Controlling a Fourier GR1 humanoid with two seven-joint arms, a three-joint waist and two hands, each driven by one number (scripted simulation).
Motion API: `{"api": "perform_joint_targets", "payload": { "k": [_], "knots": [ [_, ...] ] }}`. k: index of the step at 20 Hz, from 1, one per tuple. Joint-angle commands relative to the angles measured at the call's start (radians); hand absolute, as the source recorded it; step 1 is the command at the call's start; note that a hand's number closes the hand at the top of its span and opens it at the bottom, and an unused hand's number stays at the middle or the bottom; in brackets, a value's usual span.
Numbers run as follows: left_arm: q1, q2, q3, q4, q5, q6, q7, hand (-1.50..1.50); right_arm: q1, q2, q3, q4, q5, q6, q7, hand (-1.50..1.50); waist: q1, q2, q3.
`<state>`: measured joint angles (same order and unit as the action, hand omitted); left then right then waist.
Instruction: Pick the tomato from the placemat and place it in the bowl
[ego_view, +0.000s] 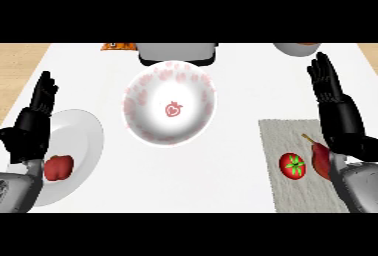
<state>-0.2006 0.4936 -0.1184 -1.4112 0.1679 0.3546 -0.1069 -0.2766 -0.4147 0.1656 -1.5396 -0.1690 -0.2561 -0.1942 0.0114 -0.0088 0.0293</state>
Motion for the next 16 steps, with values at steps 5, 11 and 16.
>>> {"api": "perform_joint_targets", "payload": {
  "k": [5,11,16],
  "knots": [
    [0.069,0.006,0.014,-0.057,0.026,-0.033,0.067,0.00,-0.032,-0.256,-0.142,-0.148,-0.141,0.308,-0.007,1.50,-0.015,0.000,-0.029],
    [0.108,0.017,0.052,-0.053,0.090,-0.056,0.121,0.00,0.365,-0.315,-0.115,-0.042,0.227,-0.025,0.112,-1.50,-0.090,-0.012,-0.030],
    [0.116,-0.012,0.032,-0.101,0.069,-0.036,0.146,0.00,0.725,-0.318,-0.083,-0.382,0.325,-0.085,0.017,-1.50,-0.070,-0.004,-0.031]
  ]
}}
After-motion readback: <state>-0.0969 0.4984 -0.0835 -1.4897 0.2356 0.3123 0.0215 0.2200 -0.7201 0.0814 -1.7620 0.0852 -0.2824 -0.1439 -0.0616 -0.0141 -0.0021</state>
